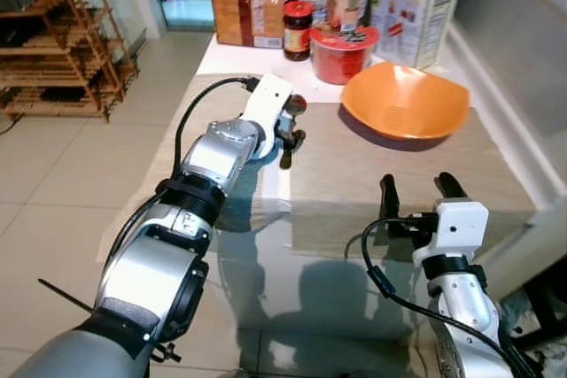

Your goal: Setting the table

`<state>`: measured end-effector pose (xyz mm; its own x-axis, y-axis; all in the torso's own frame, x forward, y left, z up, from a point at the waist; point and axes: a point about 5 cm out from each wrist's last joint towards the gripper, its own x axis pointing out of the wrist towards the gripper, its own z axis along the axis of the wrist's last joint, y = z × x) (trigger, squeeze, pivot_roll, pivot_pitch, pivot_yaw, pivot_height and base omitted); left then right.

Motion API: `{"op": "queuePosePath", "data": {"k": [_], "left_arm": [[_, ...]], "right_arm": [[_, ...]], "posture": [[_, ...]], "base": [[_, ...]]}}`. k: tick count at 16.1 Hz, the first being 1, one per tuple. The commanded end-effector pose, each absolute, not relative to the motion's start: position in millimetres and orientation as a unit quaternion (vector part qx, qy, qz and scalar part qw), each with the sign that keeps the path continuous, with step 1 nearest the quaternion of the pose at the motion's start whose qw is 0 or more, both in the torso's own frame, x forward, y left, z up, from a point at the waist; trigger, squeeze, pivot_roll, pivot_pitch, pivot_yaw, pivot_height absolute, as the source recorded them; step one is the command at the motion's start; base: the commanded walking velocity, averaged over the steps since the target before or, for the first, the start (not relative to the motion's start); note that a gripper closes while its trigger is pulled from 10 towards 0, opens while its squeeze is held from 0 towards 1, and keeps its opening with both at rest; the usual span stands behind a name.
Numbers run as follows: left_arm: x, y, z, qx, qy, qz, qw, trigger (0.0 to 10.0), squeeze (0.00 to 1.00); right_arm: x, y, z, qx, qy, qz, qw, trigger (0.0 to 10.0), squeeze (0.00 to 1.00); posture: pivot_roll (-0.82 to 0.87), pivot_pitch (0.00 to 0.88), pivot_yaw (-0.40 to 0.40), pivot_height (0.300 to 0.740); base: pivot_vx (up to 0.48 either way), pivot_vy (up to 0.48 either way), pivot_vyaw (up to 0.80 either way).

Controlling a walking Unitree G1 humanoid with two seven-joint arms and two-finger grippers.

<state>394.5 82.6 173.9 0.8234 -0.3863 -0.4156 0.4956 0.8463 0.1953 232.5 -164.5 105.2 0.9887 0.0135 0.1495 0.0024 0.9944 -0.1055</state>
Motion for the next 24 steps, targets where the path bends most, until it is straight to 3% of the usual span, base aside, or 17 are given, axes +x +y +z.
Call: {"op": "queuePosePath", "data": {"k": [1,4,5,7,16,17,19,21,24], "left_arm": [[397.1,86.5,171.3,0.160,0.189,-0.217,0.944,10.0,0.00],[396.7,84.8,166.8,0.134,0.198,-0.214,0.947,10.0,0.00],[395.2,79.6,162.8,0.066,0.218,-0.211,0.950,10.0,0.00],[393.5,71.1,161.8,0.027,0.231,-0.217,0.948,10.0,0.00],[387.9,68.1,144.4,0.108,0.255,-0.235,0.932,10.0,0.00],[386.5,70.0,139.3,0.114,0.264,-0.236,0.928,0.0,0.00],[384.6,69.9,135.2,0.098,0.278,-0.238,0.925,0.0,0.00],[376.9,68.1,125.3,-0.019,0.344,-0.239,0.908,0.0,0.00],[375.9,65.6,125.1,-0.052,0.350,-0.241,0.904,0.0,0.00]], "right_arm": [[231.2,-163.7,106.6,-0.055,-0.074,0.001,0.996,10.0,0.00],[230.0,-163.3,106.2,-0.054,-0.073,0.001,0.996,10.0,0.00],[228.4,-162.9,105.7,-0.054,-0.071,0.000,0.996,10.0,0.00],[226.3,-163.1,104.9,-0.054,-0.067,-0.001,0.996,10.0,0.00],[225.4,-163.2,102.8,-0.052,-0.059,-0.005,0.997,10.0,0.00],[225.3,-163.4,102.5,-0.052,-0.058,-0.005,0.997,10.0,0.00],[225.2,-163.8,102.8,-0.052,-0.058,-0.006,0.997,10.0,0.00],[224.1,-165.0,103.5,-0.054,-0.057,-0.006,0.997,10.0,0.00],[223.6,-166.2,103.6,-0.056,-0.056,-0.006,0.997,10.0,0.00]], "posture": [[-0.11,0.000,0.070,0.736],[-0.12,0.000,0.072,0.736],[-0.12,0.000,0.074,0.736],[-0.13,0.003,0.074,0.736],[-0.13,0.014,0.080,0.736],[-0.13,0.014,0.080,0.736],[-0.13,0.014,0.080,0.736],[-0.14,0.016,0.076,0.736],[-0.14,0.018,0.074,0.736]], "base": [[0.000,0.000,0.00],[0.000,0.000,0.00],[0.000,0.000,0.00],[0.000,0.000,0.00],[0.000,0.000,0.00],[0.000,0.000,0.00],[0.000,0.000,0.00],[0.000,0.000,0.00],[0.000,0.000,0.00]]}}
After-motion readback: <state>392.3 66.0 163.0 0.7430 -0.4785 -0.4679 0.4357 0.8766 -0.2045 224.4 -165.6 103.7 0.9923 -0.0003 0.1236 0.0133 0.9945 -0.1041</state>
